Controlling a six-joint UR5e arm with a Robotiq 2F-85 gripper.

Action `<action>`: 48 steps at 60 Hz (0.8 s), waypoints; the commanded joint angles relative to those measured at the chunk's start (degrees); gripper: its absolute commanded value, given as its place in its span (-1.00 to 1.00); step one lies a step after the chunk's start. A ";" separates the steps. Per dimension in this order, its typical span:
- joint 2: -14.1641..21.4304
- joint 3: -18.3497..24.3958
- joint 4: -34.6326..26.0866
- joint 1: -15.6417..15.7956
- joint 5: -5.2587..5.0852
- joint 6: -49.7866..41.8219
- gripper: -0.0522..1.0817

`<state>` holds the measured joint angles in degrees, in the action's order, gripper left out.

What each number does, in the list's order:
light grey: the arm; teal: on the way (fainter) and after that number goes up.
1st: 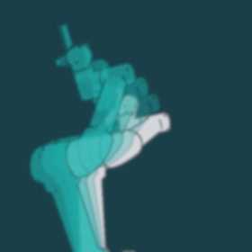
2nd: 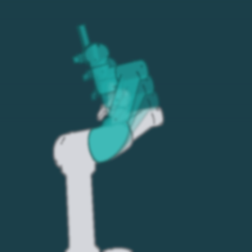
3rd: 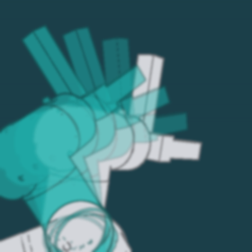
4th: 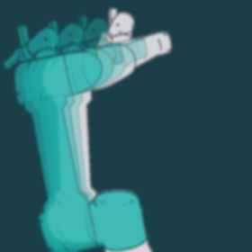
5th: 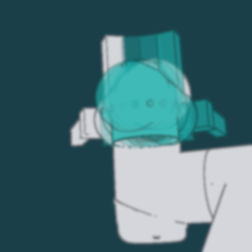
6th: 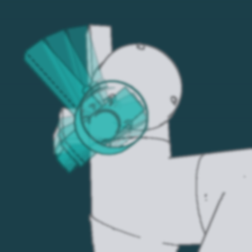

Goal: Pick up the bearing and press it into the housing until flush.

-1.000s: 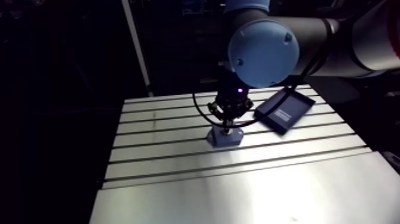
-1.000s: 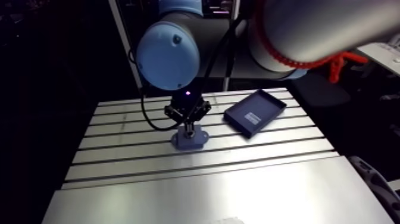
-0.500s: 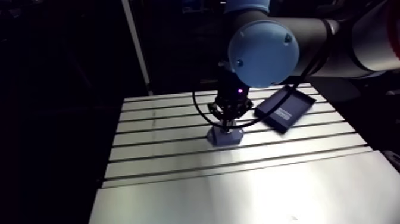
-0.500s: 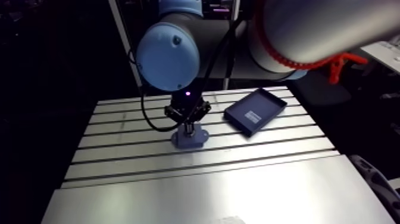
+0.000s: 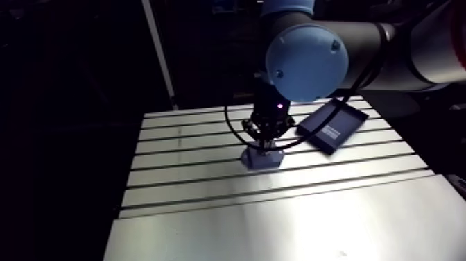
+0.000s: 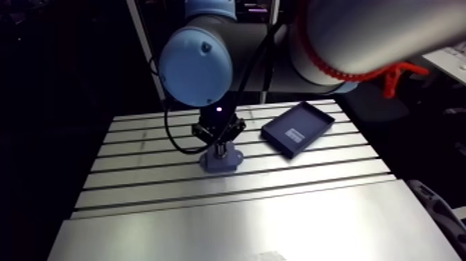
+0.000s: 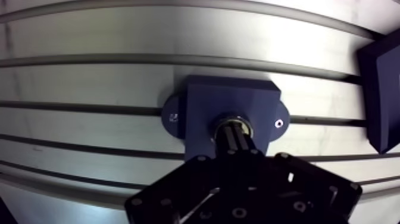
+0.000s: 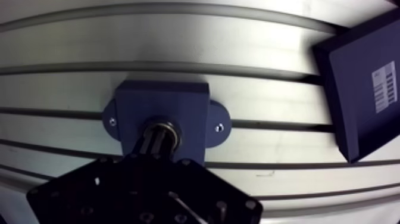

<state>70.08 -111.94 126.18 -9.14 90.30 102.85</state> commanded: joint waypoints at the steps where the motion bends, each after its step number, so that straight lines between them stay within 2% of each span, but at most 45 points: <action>1: -0.25 -0.08 0.00 -0.08 0.01 0.03 0.99; 40: -0.26 -0.08 0.00 -0.09 0.01 0.10 0.98; 48: -0.42 -0.33 2.11 -0.07 0.01 0.47 0.98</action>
<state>69.82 -112.05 126.40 -9.23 90.34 103.00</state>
